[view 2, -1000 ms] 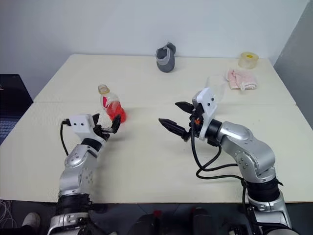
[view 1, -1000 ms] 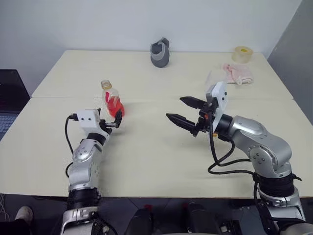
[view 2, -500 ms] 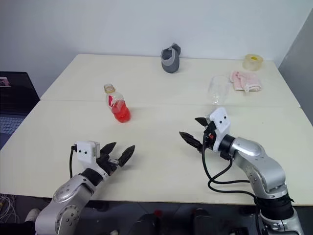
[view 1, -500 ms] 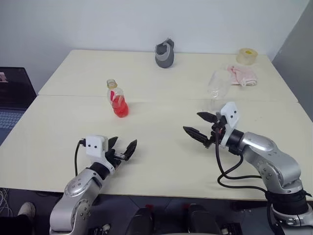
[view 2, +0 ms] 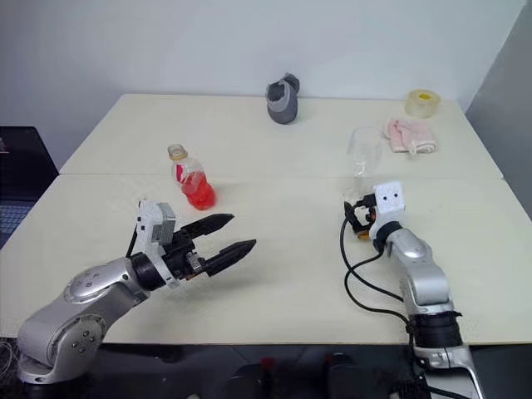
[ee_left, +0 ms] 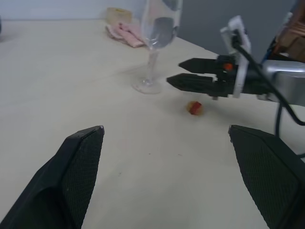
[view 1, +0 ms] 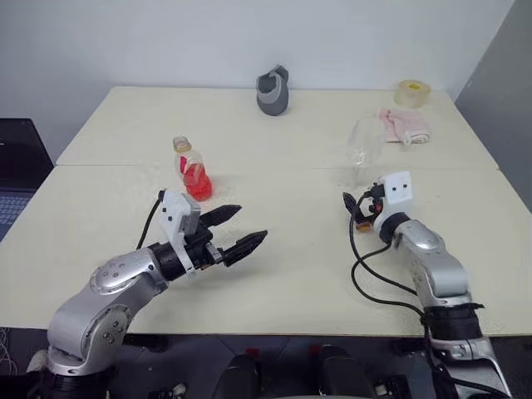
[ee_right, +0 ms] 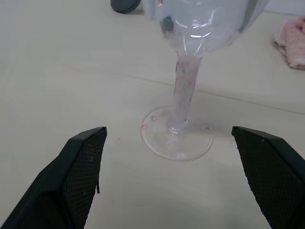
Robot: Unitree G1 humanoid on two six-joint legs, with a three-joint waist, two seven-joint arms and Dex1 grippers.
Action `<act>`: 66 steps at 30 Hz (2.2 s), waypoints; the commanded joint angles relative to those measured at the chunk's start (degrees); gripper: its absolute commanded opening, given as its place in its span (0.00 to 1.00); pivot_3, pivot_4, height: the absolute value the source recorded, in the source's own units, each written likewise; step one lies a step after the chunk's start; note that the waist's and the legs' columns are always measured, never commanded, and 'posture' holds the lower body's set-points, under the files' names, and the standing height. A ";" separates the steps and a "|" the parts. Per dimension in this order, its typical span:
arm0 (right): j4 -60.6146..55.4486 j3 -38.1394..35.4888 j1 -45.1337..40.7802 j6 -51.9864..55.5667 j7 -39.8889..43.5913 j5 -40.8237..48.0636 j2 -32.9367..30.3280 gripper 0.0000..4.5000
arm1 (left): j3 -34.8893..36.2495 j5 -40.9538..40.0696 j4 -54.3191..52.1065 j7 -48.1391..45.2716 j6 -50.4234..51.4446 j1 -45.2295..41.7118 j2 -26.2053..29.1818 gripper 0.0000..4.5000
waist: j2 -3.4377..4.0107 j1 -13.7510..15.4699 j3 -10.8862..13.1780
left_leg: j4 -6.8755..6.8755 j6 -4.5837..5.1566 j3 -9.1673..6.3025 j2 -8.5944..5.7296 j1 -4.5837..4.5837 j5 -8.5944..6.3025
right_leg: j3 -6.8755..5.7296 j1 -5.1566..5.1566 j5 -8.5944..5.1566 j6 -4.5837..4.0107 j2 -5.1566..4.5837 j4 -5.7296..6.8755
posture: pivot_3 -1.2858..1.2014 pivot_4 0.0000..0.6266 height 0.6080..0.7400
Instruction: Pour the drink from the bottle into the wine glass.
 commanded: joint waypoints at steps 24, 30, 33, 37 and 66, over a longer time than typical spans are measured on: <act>41.59 -4.00 -21.05 -24.79 -0.27 -3.42 6.65 0.79 | 0.70 -0.62 3.48 -3.98 -2.82 -2.66 2.33 1.00 | 0.05 -1.02 0.03 | -0.01 0.01 0.03 0.01 0.00 0.00 | 0.03 -0.03 0.01 -0.02 0.00 0.01 | 0.52 0.24 1.00; 44.25 -4.64 -21.88 -26.94 0.44 -3.19 6.62 0.30 | 0.57 -0.07 3.64 -4.44 -3.48 -2.07 2.24 1.00 | 0.05 -1.05 0.03 | -0.01 0.01 0.03 0.01 0.00 0.00 | 0.03 -0.03 0.01 -0.02 0.00 0.01 | 0.52 0.24 1.00; 44.05 -4.81 -21.67 -27.22 1.11 -3.33 6.40 0.06 | 0.57 0.16 3.91 -4.73 -3.89 -1.84 2.37 1.00 | 0.05 -1.17 0.03 | -0.01 0.01 0.03 0.02 0.00 0.00 | 0.04 -0.03 0.01 -0.02 -0.01 0.02 | 0.52 0.24 1.00; 41.87 -4.63 -21.28 -26.55 3.82 -2.46 7.02 0.02 | 0.95 1.19 4.16 -4.69 -4.64 -0.60 2.23 1.00 | 0.07 -1.33 0.04 | -0.02 0.01 0.04 0.03 0.00 0.00 | 0.04 -0.04 0.01 -0.02 0.00 0.03 | 0.52 0.24 1.00; 37.12 12.65 -19.13 -25.66 17.24 -9.21 14.36 0.02 | 9.91 10.16 -4.79 3.60 -18.26 27.95 -6.53 1.00 | 0.18 -0.86 0.11 | -0.07 0.15 0.12 0.52 0.11 -0.10 | 0.05 -0.01 0.04 -0.10 0.09 -0.02 | 0.52 0.24 1.00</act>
